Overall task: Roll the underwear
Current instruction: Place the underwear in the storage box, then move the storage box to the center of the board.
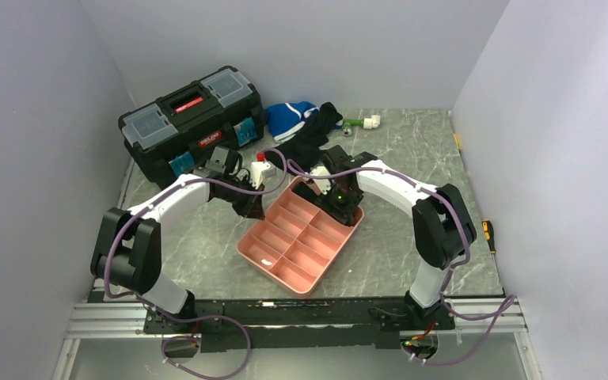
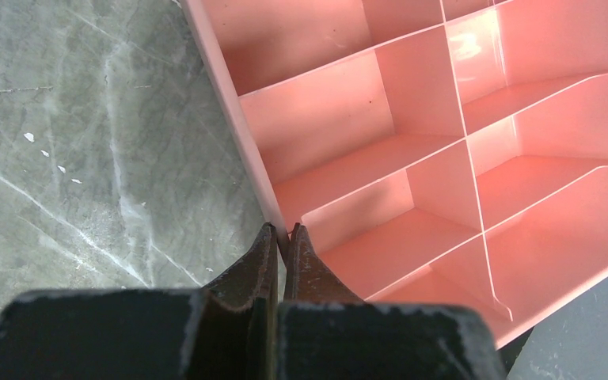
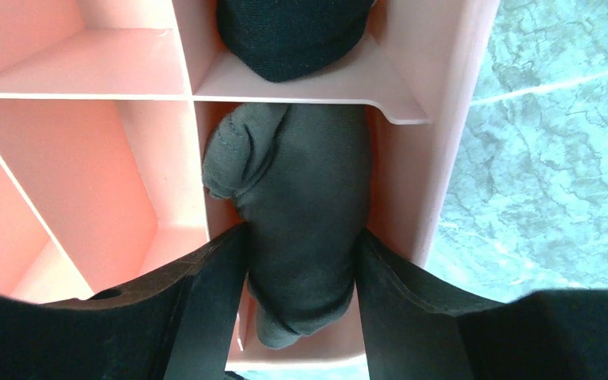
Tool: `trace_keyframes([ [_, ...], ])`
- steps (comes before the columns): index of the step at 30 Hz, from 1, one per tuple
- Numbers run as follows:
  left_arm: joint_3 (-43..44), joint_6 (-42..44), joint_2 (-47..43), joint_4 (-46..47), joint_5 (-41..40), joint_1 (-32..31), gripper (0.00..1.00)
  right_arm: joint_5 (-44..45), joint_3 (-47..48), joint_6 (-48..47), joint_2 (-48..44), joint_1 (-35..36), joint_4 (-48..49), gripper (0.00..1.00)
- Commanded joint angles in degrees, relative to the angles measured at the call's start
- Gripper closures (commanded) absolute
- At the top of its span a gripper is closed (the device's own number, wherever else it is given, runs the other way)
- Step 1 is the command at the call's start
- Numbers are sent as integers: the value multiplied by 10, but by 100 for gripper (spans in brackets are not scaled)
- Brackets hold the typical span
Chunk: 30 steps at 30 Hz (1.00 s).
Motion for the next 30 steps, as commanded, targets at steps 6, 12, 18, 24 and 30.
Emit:
trace_keyframes([
  [6,-18,35,22,-43,-13,-13,100,-16,-7,-35,-5,-14,27,38],
  [12,-19,35,24,-44,-13,-13,100,-18,5,-37,-17,-20,22,36],
  [18,-18,35,25,-45,-12,-14,100,-21,21,-37,-37,-26,17,36],
  [24,-17,34,23,-45,-13,-14,100,-25,26,-39,-53,-29,13,43],
  [30,-17,35,25,-46,-12,-14,100,-38,3,-39,-48,-29,32,54],
])
